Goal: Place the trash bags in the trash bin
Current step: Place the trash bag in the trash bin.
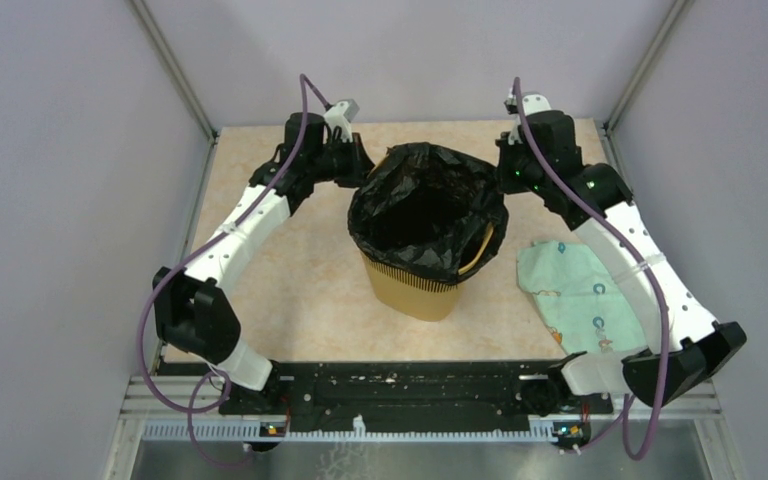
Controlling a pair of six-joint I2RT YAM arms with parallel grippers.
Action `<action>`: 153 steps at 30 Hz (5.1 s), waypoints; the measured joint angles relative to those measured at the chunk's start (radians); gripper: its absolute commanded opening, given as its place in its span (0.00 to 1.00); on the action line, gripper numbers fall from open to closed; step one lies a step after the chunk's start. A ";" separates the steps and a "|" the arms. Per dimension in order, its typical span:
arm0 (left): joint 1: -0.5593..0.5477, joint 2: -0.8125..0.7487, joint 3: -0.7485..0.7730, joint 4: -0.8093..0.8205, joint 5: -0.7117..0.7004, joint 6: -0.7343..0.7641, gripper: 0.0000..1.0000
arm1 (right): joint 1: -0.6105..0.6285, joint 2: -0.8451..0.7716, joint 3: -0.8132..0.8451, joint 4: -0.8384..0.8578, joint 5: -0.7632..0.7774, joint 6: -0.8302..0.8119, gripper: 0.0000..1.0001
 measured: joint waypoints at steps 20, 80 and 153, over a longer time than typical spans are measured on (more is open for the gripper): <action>-0.001 -0.015 -0.029 0.020 -0.034 -0.045 0.01 | -0.146 -0.134 -0.322 0.424 -0.357 0.173 0.00; -0.024 -0.081 -0.089 0.024 -0.160 -0.127 0.00 | -0.182 -0.185 -0.470 0.669 -0.480 0.399 0.52; -0.028 -0.033 -0.048 0.019 -0.134 -0.125 0.00 | -0.182 -0.274 -0.533 0.484 -0.356 0.307 0.00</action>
